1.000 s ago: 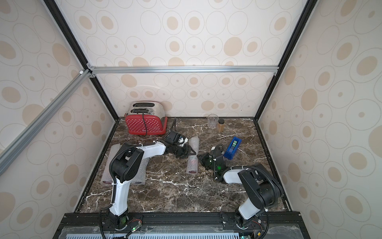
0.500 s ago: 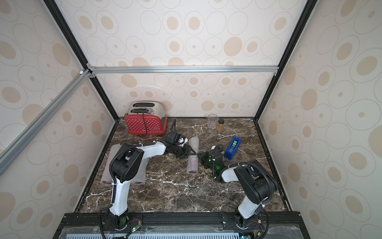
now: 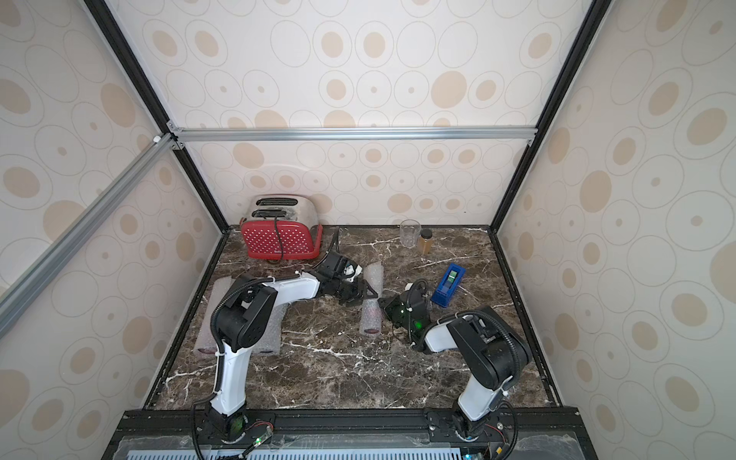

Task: Wrap wine bottles in bubble wrap
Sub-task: Stick the tape on the bubble wrap.

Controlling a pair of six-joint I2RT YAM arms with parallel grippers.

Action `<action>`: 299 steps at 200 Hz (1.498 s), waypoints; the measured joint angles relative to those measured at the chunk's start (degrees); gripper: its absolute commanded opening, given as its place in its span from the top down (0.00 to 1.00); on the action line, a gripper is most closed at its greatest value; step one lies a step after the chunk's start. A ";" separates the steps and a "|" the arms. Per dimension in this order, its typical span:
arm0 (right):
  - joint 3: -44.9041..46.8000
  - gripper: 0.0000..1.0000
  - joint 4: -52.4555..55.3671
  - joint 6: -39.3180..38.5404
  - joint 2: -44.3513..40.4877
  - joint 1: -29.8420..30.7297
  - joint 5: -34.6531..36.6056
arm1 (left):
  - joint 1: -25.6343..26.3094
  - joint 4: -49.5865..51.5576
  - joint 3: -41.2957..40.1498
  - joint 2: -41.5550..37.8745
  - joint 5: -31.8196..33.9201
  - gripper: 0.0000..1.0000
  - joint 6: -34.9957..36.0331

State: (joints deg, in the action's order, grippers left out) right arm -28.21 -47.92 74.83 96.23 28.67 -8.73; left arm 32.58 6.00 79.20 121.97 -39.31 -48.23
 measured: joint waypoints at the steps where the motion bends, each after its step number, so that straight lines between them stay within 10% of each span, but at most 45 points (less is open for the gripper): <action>1: 0.04 0.91 -0.02 -0.04 0.00 0.00 0.00 | 0.00 0.00 0.00 0.00 -0.02 0.43 0.00; 137: 5.97 0.69 3.80 -2.82 -2.62 -4.72 -2.12 | 0.02 0.07 0.00 0.00 -0.02 0.43 0.02; 205: -4.35 0.86 20.48 -12.04 -11.87 -6.21 -8.68 | 0.02 0.09 0.00 0.00 -0.02 0.43 0.02; 299: -9.35 0.96 18.01 -13.14 6.25 -6.29 -12.55 | 0.02 0.28 0.00 0.00 -0.07 0.44 0.04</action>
State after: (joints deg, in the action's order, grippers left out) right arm -37.56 -29.91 61.69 102.48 22.37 -21.28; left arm 32.60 6.28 79.20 121.97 -39.38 -48.18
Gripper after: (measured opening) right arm 0.048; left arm 0.567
